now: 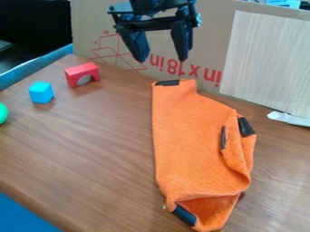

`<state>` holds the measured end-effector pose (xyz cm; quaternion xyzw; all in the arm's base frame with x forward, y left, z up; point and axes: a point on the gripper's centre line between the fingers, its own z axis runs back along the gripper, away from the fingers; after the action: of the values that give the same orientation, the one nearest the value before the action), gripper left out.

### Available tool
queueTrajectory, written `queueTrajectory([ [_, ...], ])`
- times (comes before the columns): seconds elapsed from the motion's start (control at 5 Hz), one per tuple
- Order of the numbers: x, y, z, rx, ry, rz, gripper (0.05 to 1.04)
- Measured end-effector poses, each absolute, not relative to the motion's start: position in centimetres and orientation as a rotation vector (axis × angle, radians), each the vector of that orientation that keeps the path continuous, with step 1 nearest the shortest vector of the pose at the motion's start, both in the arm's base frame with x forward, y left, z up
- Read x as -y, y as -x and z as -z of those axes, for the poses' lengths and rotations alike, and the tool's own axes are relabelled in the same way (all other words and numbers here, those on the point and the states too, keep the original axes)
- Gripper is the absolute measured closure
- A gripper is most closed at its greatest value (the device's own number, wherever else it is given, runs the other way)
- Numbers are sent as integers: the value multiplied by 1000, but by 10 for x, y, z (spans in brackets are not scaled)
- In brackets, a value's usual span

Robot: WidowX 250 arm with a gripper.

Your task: Unfold the cloth from right to left

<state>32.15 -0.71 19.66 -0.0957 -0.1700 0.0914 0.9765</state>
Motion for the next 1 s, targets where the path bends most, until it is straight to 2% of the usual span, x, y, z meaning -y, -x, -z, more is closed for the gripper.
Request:
queueTrajectory([
  [0.2, 8, -323, -187, 311, 193, -190, 83],
  [0.6, 29, -347, -139, 209, 183, -262, 83],
  [1.0, 44, -365, -104, 178, 137, -319, 82],
])
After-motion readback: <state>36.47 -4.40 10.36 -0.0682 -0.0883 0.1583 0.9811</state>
